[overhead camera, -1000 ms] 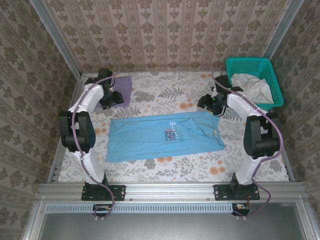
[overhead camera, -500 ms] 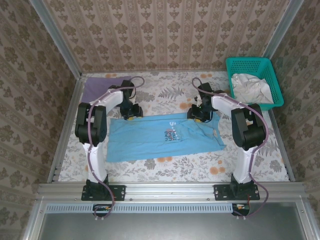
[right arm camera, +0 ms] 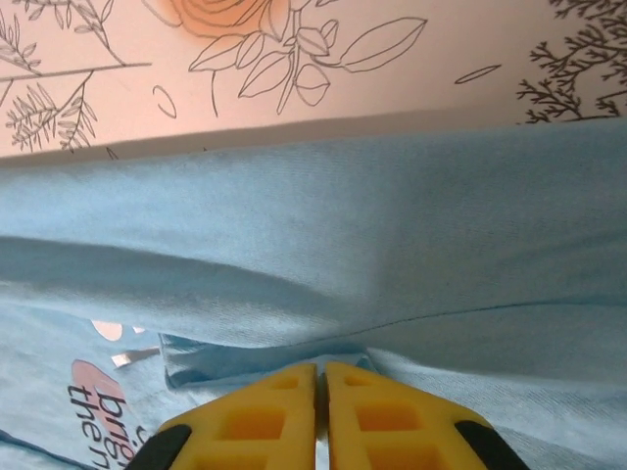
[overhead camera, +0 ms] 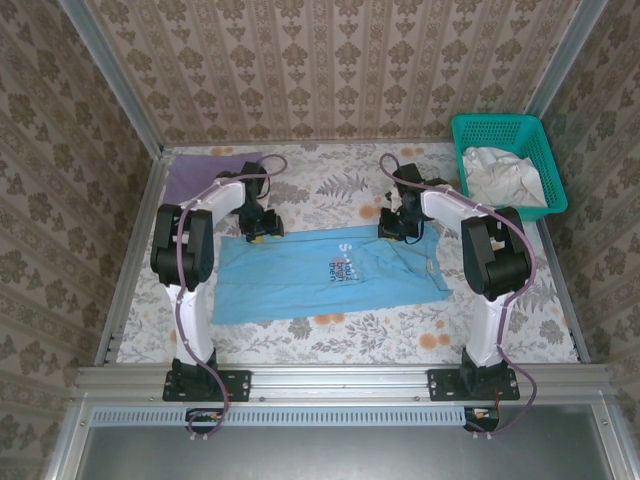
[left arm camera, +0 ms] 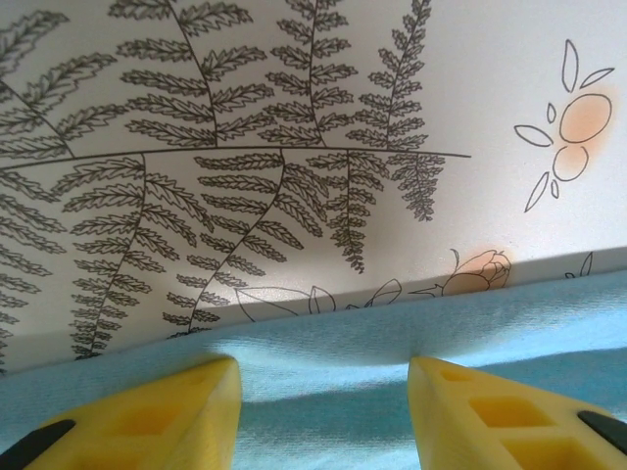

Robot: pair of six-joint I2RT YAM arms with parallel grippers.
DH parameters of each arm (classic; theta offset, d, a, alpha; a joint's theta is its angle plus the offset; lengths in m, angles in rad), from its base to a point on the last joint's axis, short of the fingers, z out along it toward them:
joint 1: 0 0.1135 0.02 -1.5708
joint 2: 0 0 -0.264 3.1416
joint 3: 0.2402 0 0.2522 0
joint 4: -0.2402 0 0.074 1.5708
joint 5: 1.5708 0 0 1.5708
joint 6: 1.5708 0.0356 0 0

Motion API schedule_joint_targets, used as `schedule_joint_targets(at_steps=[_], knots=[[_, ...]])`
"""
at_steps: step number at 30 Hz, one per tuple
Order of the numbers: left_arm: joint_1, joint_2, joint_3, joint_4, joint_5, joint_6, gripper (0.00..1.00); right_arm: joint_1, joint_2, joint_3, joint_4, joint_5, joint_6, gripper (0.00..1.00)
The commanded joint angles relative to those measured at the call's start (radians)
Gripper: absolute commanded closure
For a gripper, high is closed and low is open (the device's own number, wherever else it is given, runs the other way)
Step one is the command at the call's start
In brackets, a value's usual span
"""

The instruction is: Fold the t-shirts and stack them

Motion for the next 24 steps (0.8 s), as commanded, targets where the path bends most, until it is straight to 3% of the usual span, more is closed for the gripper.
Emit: schedule_joint_targets(at_steps=[1,11,18,24], knots=[[0.001,0.026,0.023,-0.042,-0.014,0.016,0.51,0.01,-0.003,0.027,-0.065,-0.002,-0.017,0.95],[0.0,0.029,0.023,-0.042,-0.024,0.016,0.5,0.071,-0.124,-0.097,-0.144,-0.047,0.157,1.0],[-0.002,0.041,0.031,-0.042,-0.025,0.017,0.49,0.112,-0.114,-0.171,-0.096,-0.145,0.327,1.0],[-0.001,0.051,0.041,-0.047,-0.027,0.02,0.49,0.155,-0.068,-0.121,-0.144,-0.178,0.351,1.0]])
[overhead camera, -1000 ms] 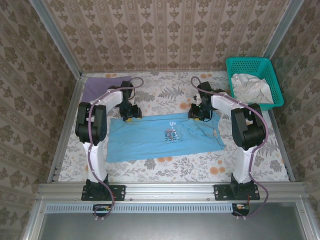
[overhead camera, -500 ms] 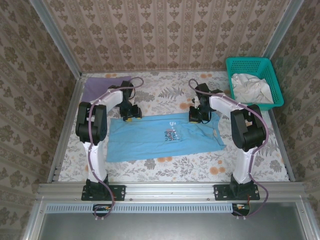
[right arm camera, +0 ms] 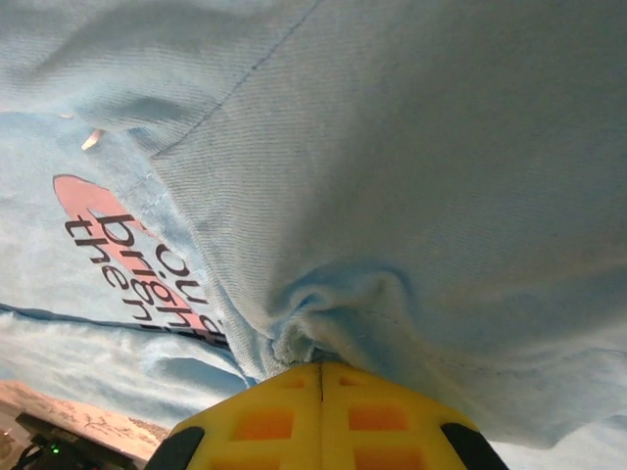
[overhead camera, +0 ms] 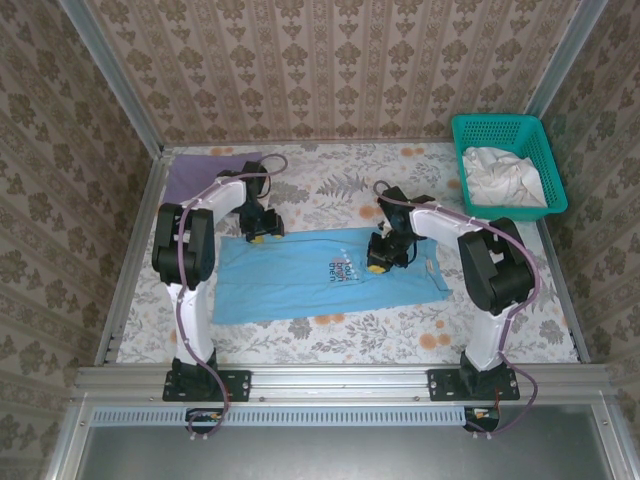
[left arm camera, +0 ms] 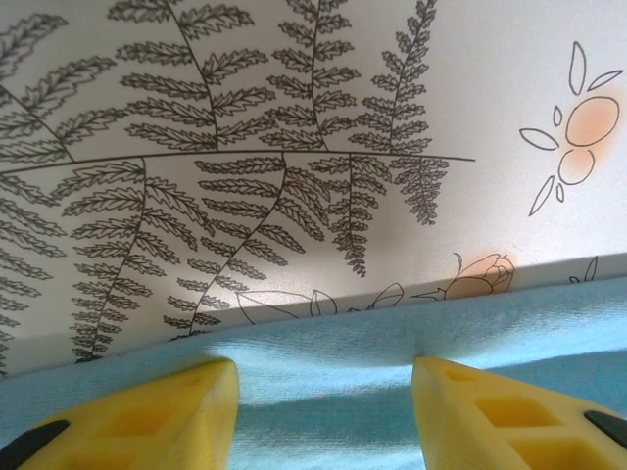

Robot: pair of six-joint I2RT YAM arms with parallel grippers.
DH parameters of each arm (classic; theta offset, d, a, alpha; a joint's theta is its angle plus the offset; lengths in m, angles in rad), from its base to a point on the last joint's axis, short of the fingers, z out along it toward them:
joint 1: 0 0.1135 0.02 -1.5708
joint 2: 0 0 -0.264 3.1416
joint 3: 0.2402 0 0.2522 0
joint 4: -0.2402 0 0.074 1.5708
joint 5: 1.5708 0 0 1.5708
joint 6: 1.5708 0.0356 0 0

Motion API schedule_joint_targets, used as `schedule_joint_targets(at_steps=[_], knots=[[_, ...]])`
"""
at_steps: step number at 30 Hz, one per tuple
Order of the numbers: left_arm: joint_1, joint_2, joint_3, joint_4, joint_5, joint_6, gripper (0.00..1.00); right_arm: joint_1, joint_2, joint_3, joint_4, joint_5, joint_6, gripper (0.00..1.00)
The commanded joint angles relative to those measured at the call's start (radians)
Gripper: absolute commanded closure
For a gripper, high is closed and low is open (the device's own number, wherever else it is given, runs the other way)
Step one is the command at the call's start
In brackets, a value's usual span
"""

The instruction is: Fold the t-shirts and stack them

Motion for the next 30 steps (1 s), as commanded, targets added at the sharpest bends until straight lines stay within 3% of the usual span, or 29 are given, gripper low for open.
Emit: schedule_joint_targets(at_steps=[1,5,8,10,15,19,22,30], knots=[[0.0,0.036,0.021,-0.03,-0.02,0.02,0.48,0.024,0.031,0.038,-0.05,-0.049,0.046,0.98],[0.001,0.037,0.028,-0.035,-0.025,0.021,0.47,0.025,0.051,0.046,-0.092,-0.037,0.043,0.68],[0.0,0.033,0.034,-0.041,-0.031,0.023,0.47,0.017,0.032,0.07,-0.128,-0.004,0.014,0.53],[0.001,0.026,0.037,-0.045,-0.035,0.023,0.46,-0.009,0.003,0.077,-0.138,0.0,0.006,0.49],[0.005,-0.019,0.039,-0.047,-0.048,0.017,0.44,-0.119,-0.092,0.042,-0.053,-0.055,0.031,0.5],[0.014,-0.085,0.015,-0.029,-0.087,0.009,0.44,-0.202,-0.1,0.059,-0.025,0.044,0.072,0.63],[0.038,-0.137,-0.03,0.002,-0.099,0.002,0.47,-0.241,-0.051,0.108,0.003,0.105,0.099,0.74],[0.126,-0.14,-0.169,0.049,-0.106,-0.001,0.57,-0.258,0.178,0.344,-0.055,0.214,0.049,0.77]])
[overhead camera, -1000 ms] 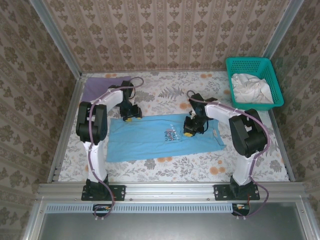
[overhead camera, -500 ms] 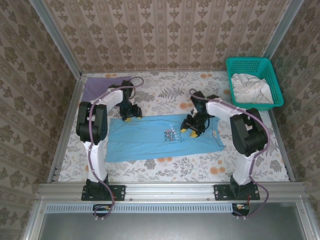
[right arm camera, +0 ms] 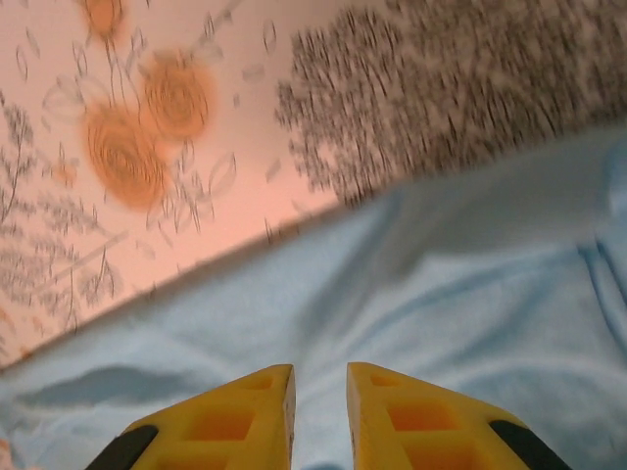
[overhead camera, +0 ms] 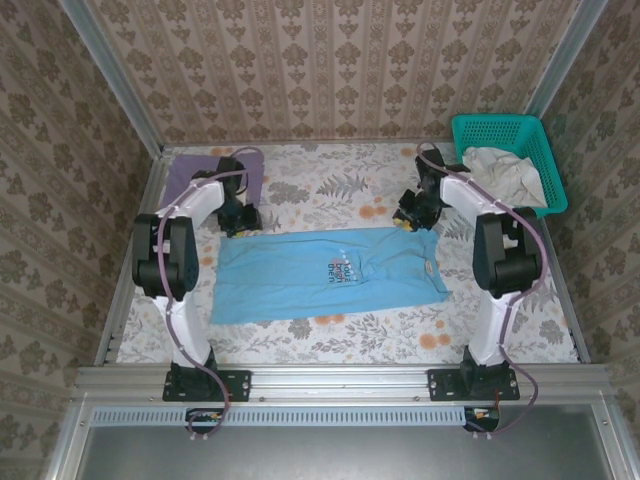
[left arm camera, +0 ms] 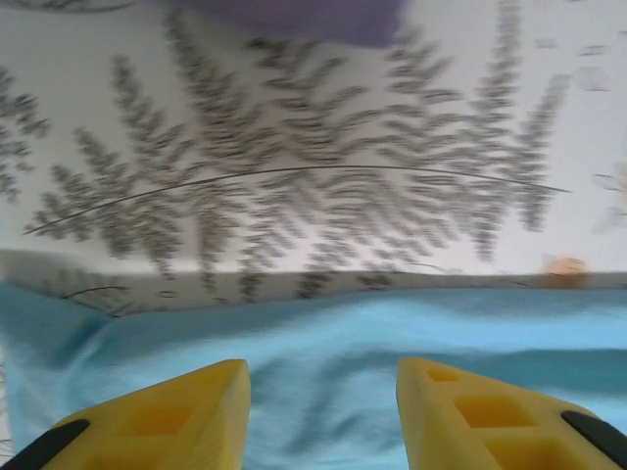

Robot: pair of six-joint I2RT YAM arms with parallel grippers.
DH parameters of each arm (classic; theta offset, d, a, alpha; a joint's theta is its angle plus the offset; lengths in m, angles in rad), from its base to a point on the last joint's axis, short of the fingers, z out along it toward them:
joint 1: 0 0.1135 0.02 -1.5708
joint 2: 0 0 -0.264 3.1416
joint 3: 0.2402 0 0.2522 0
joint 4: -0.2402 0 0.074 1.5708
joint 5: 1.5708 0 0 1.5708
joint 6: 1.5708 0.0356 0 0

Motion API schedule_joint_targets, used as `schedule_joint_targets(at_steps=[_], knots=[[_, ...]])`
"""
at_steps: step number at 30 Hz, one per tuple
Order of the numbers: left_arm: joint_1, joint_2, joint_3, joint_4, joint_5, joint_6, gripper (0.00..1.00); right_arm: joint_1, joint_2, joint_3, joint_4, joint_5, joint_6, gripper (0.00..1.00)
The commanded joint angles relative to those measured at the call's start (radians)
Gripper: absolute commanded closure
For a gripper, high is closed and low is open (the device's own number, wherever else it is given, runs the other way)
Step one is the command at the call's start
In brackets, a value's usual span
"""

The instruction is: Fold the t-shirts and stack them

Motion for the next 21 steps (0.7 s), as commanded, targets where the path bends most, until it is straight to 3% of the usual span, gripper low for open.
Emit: schedule_joint_targets(at_steps=[1,12,16,21], knots=[[0.027,0.009,-0.065,0.001,-0.034,-0.002,0.57,-0.004,0.082,0.079,-0.053,0.088,-0.025,0.77],[0.088,0.07,-0.103,-0.05,-0.162,-0.052,0.57,-0.075,0.172,0.089,-0.075,0.233,-0.068,0.71],[0.11,0.046,-0.13,-0.049,-0.167,-0.079,0.56,-0.08,0.191,0.104,-0.052,0.249,-0.075,0.63],[0.135,-0.017,-0.129,-0.033,-0.11,-0.106,0.49,-0.078,0.2,0.174,-0.048,0.229,-0.084,0.56]])
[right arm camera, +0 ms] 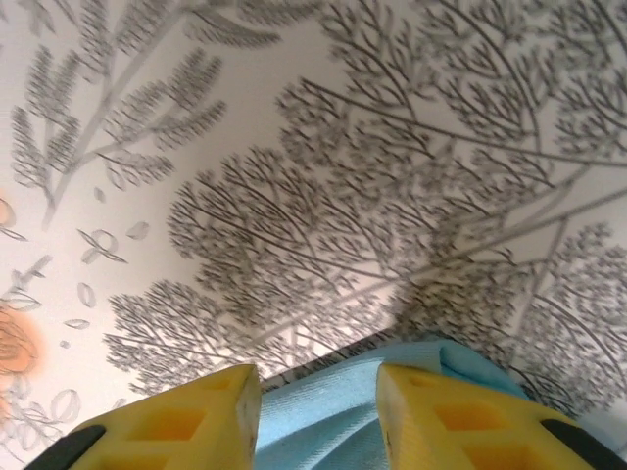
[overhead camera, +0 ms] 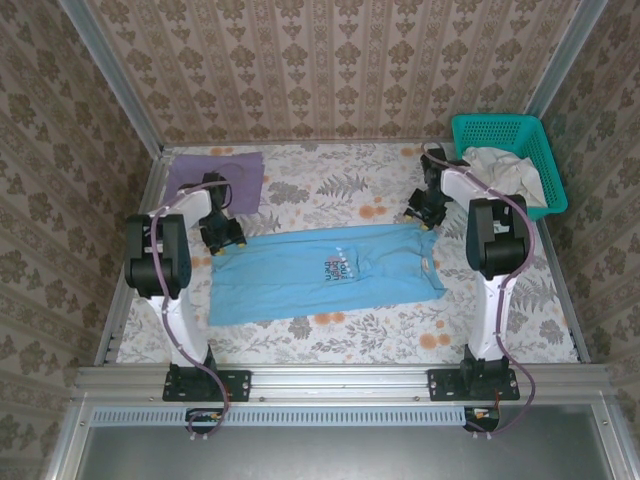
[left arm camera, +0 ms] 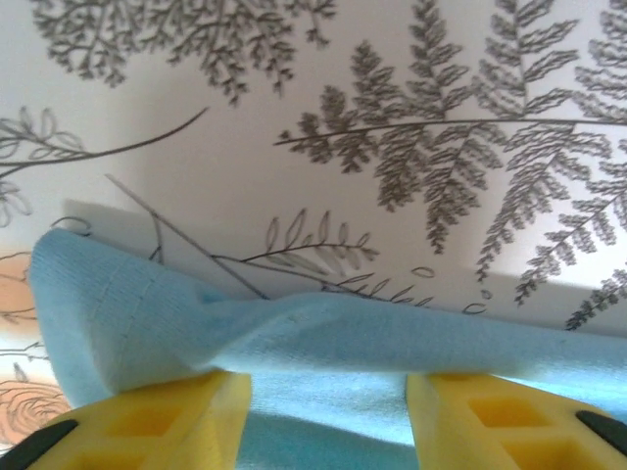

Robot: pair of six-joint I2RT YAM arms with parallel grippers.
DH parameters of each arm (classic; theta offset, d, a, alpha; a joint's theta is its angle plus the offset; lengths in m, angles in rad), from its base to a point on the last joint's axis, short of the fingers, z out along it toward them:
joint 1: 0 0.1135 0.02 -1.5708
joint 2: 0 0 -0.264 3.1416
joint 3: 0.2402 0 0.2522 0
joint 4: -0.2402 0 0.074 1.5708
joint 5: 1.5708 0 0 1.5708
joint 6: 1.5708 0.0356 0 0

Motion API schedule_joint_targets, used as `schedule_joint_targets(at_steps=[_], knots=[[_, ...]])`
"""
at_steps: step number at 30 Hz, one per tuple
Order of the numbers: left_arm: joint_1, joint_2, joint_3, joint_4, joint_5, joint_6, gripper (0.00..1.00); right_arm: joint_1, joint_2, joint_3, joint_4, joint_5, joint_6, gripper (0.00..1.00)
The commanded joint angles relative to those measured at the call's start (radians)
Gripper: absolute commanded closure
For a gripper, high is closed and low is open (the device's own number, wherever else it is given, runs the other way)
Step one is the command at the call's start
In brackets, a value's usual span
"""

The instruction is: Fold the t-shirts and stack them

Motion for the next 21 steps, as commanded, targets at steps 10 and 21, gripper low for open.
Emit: schedule_joint_targets(at_steps=[10,21], knots=[[0.032,-0.151,0.065,-0.07,-0.023,-0.037,0.29,0.053,-0.153,0.024,-0.005,0.051,-0.09,0.47],[-0.071,-0.25,0.016,-0.083,-0.053,0.108,0.29,0.185,-0.161,-0.225,0.055,-0.016,0.041,0.61]])
